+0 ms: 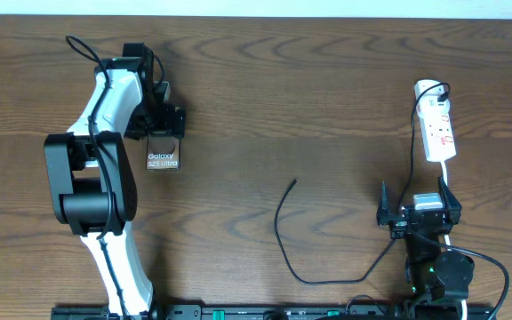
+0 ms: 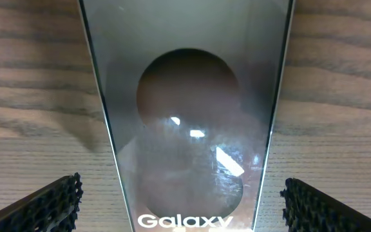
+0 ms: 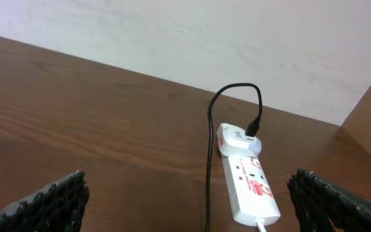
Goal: Plug charger to phone and switch on socket
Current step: 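Lower the left gripper and close it on the phone's top edge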
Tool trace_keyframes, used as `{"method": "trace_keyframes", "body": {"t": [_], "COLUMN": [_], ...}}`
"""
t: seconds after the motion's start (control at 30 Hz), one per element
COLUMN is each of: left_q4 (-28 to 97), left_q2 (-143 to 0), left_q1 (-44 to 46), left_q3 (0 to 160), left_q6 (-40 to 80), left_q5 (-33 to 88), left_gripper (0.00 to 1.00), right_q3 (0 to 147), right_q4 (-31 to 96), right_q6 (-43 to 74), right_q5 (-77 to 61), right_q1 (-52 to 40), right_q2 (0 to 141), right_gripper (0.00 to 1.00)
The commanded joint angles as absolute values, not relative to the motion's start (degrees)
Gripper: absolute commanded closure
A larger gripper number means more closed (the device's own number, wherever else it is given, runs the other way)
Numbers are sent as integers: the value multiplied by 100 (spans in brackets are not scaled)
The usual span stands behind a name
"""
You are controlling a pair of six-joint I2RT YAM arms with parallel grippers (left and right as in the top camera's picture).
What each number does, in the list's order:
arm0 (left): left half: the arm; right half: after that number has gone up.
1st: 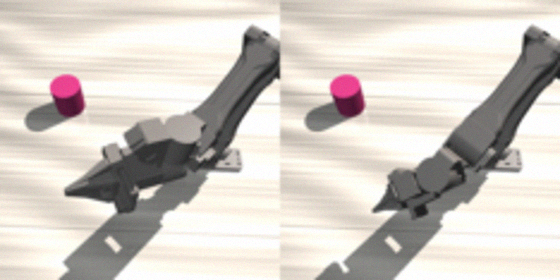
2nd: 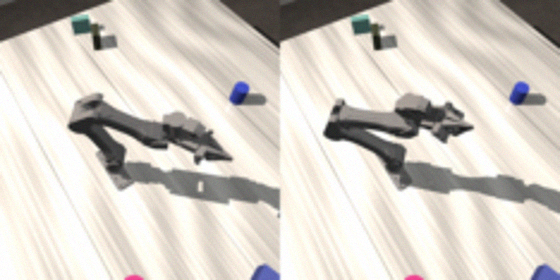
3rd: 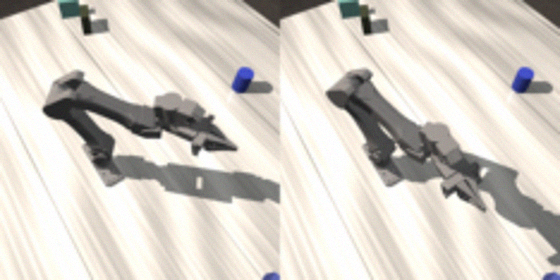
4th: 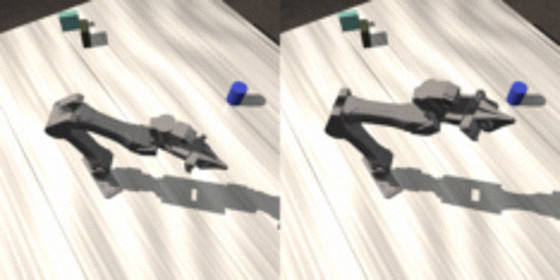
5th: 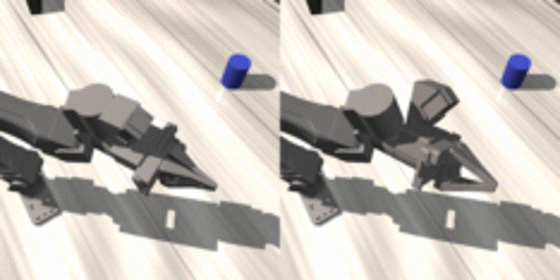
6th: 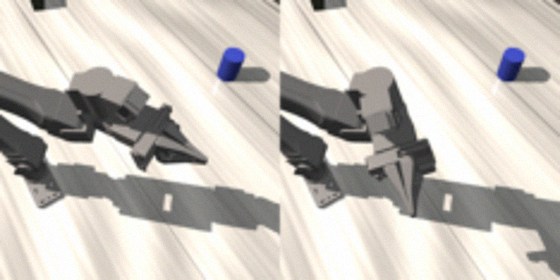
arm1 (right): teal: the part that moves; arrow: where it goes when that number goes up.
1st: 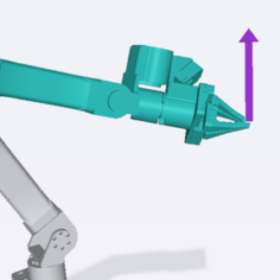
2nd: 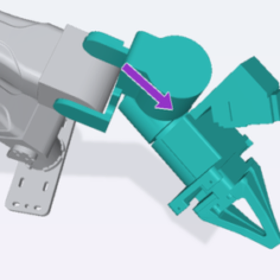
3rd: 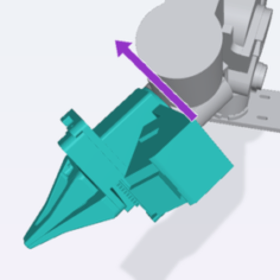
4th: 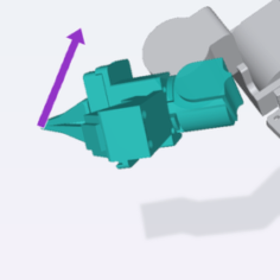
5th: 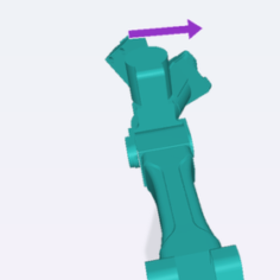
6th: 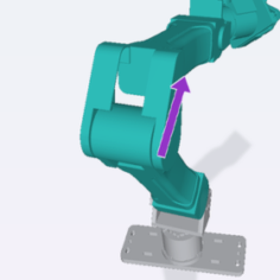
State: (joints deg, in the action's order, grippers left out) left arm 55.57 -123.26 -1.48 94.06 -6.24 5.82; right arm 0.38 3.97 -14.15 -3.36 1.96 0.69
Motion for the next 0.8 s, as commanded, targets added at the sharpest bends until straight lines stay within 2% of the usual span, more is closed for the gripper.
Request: {"method": "trace_keyframes", "body": {"t": [0.0,0.77], "left_q4": [5533,5266], "left_q2": [-12414,-12425], "left_q1": [-145,-145], "left_q3": [9301,9216], "left_q6": [-642,-637], "left_q5": [530,530], "left_gripper": [2,2], "right_q3": [36,36], "right_q4": [425,425], "right_q6": [-1466,-1463], "right_q5": [-314,-314], "right_q1": [108,108], "right_q2": [32,32], "right_gripper": [1,1]}}
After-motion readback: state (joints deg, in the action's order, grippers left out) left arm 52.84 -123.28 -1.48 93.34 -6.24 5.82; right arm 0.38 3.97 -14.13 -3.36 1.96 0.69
